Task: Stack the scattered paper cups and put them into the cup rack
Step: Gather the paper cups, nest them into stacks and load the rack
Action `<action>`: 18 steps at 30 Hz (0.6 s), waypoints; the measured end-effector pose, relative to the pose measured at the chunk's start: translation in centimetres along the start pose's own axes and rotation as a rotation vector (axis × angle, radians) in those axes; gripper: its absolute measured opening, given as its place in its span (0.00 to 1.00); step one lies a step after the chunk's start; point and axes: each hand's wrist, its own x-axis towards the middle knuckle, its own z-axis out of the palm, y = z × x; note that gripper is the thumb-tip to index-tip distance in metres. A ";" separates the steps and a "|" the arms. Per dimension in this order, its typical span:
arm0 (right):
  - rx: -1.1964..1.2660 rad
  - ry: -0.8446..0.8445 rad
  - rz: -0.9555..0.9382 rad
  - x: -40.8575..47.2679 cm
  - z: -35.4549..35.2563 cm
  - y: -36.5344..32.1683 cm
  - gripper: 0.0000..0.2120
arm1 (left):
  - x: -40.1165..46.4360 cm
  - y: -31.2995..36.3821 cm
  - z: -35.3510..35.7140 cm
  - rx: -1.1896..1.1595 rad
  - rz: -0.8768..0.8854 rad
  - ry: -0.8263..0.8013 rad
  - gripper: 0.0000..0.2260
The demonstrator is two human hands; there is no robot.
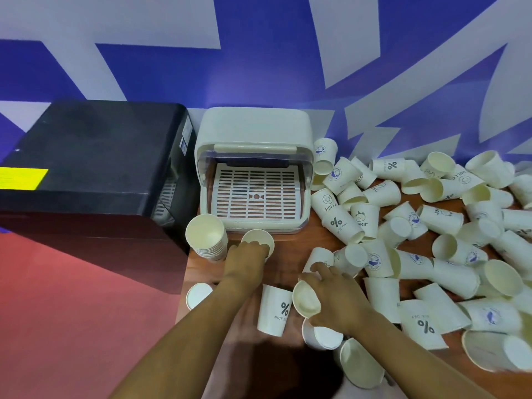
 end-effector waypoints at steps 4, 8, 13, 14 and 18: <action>0.054 0.006 0.018 -0.2 -0.1 -0.1 0.38 | -0.4 0.1 -0.4 -0.054 0.006 0.014 0.16; 0.129 0.012 0.044 -0.4 -1.1 0.0 0.39 | -0.8 -0.2 -1.7 -0.134 0.001 0.066 0.18; 0.260 0.059 0.055 -0.8 -3.7 0.1 0.33 | -1.9 -0.7 -4.3 -0.264 0.014 0.166 0.17; 0.299 0.080 0.061 -0.7 -4.5 0.0 0.29 | -1.9 -1.0 -5.3 -0.267 0.021 0.196 0.16; 0.376 0.184 0.066 0.7 -7.6 0.0 0.15 | -1.6 -2.9 -9.8 -0.276 0.017 0.328 0.13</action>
